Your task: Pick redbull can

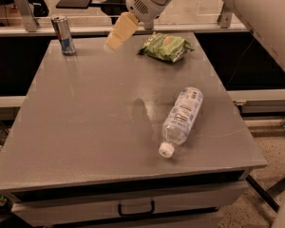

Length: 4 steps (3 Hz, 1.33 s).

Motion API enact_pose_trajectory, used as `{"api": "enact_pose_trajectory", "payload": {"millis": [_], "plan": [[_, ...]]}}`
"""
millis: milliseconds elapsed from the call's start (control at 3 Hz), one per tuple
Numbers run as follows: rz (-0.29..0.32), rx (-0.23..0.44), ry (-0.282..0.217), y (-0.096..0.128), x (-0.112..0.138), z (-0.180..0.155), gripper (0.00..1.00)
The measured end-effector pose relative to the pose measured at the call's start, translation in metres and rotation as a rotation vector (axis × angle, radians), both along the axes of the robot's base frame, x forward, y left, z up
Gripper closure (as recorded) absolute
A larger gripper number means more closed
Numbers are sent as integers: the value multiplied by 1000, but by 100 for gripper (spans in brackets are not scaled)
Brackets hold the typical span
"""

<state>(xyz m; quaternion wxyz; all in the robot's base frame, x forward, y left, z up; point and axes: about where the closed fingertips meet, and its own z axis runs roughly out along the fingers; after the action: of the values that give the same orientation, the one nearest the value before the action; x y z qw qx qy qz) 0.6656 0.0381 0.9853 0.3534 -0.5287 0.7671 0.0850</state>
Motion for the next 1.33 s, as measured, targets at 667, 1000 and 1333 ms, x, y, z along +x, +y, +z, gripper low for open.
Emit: {"api": "enact_pose_trajectory", "payload": {"millis": [667, 1000, 1333], "plan": [[-129, 39, 27, 59, 30, -22, 0], [-220, 63, -4, 82, 41, -30, 0], [-220, 63, -3, 82, 41, -30, 0]]}}
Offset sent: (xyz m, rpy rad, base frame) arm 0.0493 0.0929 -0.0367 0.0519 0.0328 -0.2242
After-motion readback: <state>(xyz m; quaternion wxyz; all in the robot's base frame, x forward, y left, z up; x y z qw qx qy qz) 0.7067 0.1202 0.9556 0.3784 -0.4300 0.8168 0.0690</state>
